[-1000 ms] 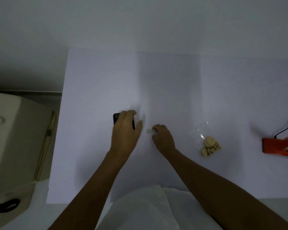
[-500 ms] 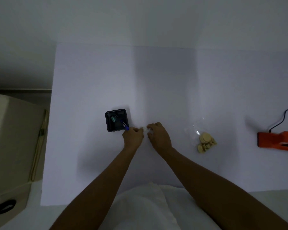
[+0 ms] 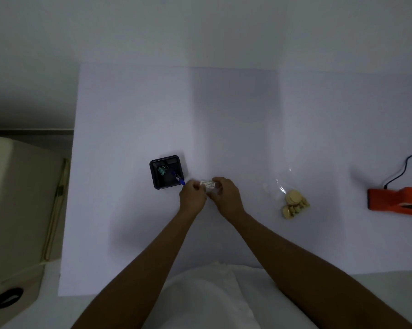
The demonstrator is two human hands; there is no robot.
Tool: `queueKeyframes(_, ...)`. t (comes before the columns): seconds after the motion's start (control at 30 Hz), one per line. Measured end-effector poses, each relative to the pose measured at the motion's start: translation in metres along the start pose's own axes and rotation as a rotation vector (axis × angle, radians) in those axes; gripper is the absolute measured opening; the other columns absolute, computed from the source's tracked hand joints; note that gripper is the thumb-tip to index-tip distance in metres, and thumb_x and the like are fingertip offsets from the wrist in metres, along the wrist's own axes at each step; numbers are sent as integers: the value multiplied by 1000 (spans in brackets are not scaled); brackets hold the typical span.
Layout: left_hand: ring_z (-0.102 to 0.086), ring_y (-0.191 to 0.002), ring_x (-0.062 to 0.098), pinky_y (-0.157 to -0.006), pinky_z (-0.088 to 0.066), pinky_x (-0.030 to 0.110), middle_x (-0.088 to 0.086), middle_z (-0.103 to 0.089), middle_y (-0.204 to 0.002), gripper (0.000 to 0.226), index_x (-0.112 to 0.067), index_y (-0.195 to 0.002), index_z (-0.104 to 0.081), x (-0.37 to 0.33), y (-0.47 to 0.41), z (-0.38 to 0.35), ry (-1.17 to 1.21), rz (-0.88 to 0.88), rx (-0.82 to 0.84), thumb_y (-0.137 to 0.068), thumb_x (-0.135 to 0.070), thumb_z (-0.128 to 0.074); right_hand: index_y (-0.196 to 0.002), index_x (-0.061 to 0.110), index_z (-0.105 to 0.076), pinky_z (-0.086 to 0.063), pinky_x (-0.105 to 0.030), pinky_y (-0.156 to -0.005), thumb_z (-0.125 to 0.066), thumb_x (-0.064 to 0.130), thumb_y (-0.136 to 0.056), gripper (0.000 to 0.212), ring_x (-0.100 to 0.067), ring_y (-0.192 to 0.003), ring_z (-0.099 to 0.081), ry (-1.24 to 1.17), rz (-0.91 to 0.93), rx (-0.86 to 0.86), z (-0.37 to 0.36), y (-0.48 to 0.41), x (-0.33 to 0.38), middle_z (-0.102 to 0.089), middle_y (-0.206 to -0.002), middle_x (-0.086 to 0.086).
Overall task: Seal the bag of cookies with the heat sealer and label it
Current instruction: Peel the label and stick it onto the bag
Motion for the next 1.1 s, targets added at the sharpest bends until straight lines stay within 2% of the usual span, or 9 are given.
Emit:
queueKeyframes(0.07, -65, -73, 19, -57, -49, 28, 12, -70, -95, 13, -12, -103, -62, -3, 9, 2, 36, -7, 32, -96, -17, -51, -112, 10, -68, -50, -21, -65, -74, 20, -86, 29, -12, -79, -63, -129, -17, 47, 5, 6, 7, -67, -91, 3)
queueKeyframes(0.17, -61, -69, 13, -56, -46, 24, 8, -68, -92, 14, -12, -104, -60, -13, 26, 9, 67, -45, 68, -99, -18, -49, -99, 12, -73, -52, -26, -52, -71, 20, -89, 13, -9, -63, -62, -237, -3, 85, 20, 21, 24, -70, -75, 1)
queueKeyframes(0.37, -64, -71, 14, -55, -49, 27, 6, -68, -94, 19, -10, -102, -60, -42, 66, 24, 131, -180, 116, -100, -24, -48, -99, 7, -74, -54, -29, -52, -68, 18, -91, 15, -15, -64, -65, -365, 25, 102, 49, 47, 56, -73, -81, -13)
queueKeyframes(0.57, -63, -68, 10, -58, -47, 24, 4, -69, -90, 18, -12, -100, -61, -70, 103, 40, 150, -283, 96, -100, -26, -49, -96, 9, -76, -52, -31, -50, -69, 21, -90, 15, -17, -62, -64, -400, 48, 109, 75, 68, 81, -74, -77, -7)
queueKeyframes(0.77, -62, -65, 10, -57, -46, 23, 3, -68, -86, 15, -16, -99, -62, -86, 133, 58, 215, -349, 42, -99, -25, -51, -101, 9, -75, -51, -29, -48, -69, 15, -89, 14, -20, -65, -64, -459, 136, 164, 88, 91, 107, -73, -78, -9)
queueKeyframes(0.93, -61, -64, 9, -58, -47, 29, 0, -68, -81, 14, -17, -100, -63, -96, 150, 75, 270, -385, 12, -99, -25, -51, -102, 12, -76, -53, -28, -47, -70, 13, -89, 14, -19, -62, -65, -425, 232, 129, 99, 107, 129, -72, -73, -7)
queueKeyframes(1.1, -60, -64, 10, -57, -47, 28, -1, -67, -78, 14, -17, -100, -64, -101, 162, 80, 290, -407, 13, -99, -23, -52, -101, 12, -76, -52, -29, -46, -68, 13, -90, 13, -19, -60, -63, -434, 259, 90, 108, 115, 138, -71, -73, -9)
Point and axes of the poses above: each hand's wrist, its own y-axis away from the middle knuckle, its own z-axis out of the back of the hand, x = y × z, the point moved 9 cm from there along -y, towards the middle knuckle
